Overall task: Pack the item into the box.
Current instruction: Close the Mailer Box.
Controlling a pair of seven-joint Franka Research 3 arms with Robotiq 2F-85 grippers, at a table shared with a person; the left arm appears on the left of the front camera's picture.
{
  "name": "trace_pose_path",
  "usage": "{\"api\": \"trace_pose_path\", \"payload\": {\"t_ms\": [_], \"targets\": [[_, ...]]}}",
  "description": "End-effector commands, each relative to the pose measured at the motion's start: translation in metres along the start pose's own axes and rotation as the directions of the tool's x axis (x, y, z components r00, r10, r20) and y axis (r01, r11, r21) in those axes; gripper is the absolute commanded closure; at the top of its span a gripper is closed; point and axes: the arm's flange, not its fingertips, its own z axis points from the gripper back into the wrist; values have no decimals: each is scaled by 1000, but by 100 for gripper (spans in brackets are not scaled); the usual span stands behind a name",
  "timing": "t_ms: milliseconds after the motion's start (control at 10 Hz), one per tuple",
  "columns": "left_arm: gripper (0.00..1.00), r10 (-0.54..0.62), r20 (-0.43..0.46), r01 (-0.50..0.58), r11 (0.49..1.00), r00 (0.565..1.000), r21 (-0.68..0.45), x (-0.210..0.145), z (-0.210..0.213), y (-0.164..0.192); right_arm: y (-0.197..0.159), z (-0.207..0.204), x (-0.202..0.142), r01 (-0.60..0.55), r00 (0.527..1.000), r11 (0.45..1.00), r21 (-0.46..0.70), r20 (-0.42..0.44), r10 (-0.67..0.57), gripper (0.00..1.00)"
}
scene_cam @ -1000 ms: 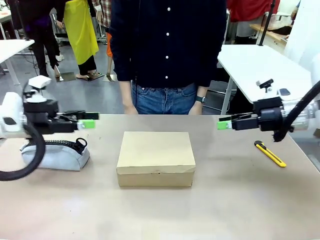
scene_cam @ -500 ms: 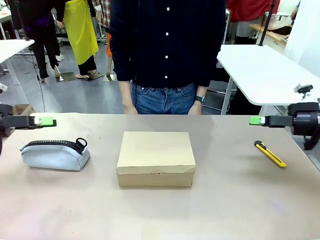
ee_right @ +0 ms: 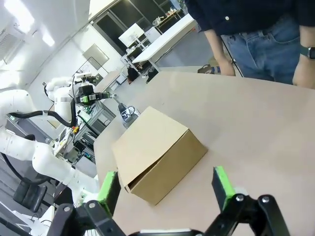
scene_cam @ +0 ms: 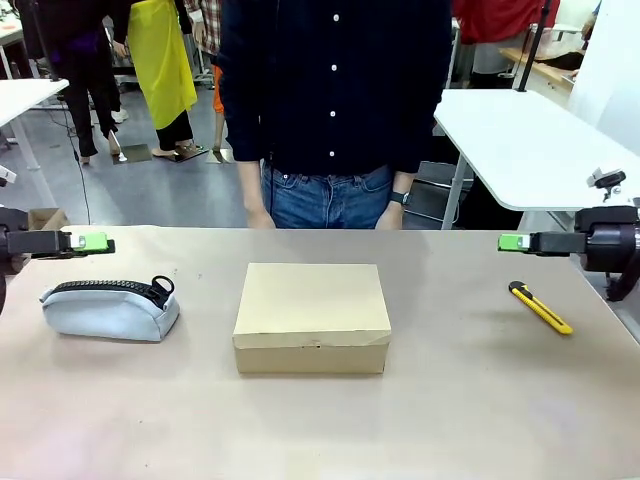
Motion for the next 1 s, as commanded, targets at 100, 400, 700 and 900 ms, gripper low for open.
{"api": "trace_pose_path", "payload": {"t_ms": [100,400,700,900], "targets": [[0,-20,1,20,1000,1000,7,1,1,0,2,-1,2,-7,1000,1000,-13,0,7,0],[0,-20,1,20,1000,1000,7,1,1,0,2,-1,2,-7,1000,1000,-13,0,7,0],[0,-20,1,20,1000,1000,7,1,1,0,2,-1,2,-7,1000,1000,-13,0,7,0],[0,-20,1,20,1000,1000,7,1,1,0,2,-1,2,-7,1000,1000,-13,0,7,0]]}}
